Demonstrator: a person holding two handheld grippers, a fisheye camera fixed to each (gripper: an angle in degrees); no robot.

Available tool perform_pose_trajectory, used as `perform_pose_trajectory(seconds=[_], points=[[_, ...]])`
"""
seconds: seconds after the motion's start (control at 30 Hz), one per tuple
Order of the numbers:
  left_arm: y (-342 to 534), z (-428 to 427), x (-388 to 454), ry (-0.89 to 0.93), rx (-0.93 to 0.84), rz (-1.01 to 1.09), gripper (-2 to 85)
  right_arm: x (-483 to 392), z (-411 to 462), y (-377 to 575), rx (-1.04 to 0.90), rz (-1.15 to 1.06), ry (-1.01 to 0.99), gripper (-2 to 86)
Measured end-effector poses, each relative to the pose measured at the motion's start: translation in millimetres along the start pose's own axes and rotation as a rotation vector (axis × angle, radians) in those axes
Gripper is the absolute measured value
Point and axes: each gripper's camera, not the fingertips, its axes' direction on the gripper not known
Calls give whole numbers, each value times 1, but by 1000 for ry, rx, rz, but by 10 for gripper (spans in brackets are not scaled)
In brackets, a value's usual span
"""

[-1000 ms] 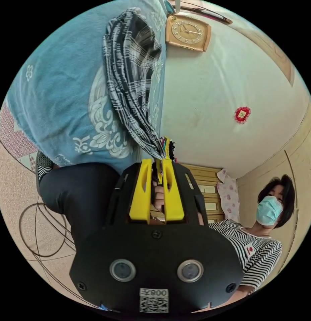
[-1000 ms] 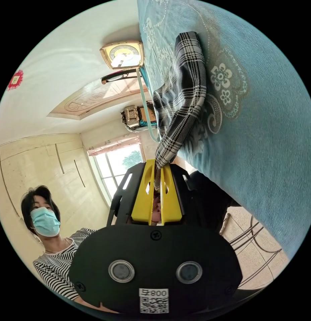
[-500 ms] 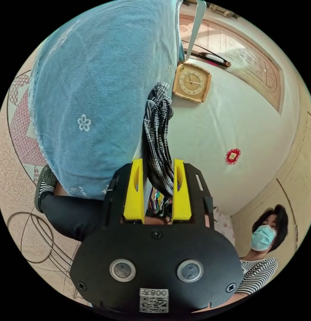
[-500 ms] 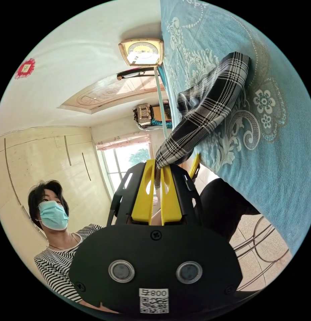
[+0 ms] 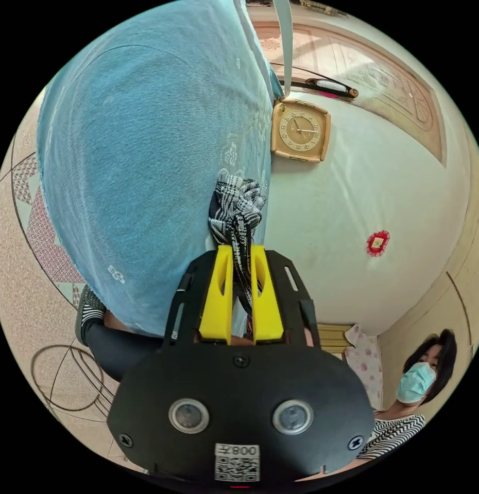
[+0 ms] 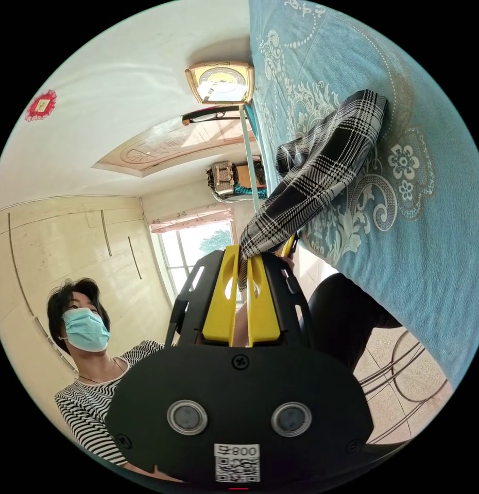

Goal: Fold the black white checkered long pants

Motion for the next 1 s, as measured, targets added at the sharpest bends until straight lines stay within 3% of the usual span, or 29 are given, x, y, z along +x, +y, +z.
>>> perform_pose_trajectory(seconds=[0.57,0.73,1.0], points=[[105,25,92,6,-67,77,28,-125,61,43,39,-12,15,7],[145,46,115,79,-55,33,28,-187,80,61,48,-33,25,5],[208,102,199,58,-160,171,28,-305,94,94,119,-139,9,3]])
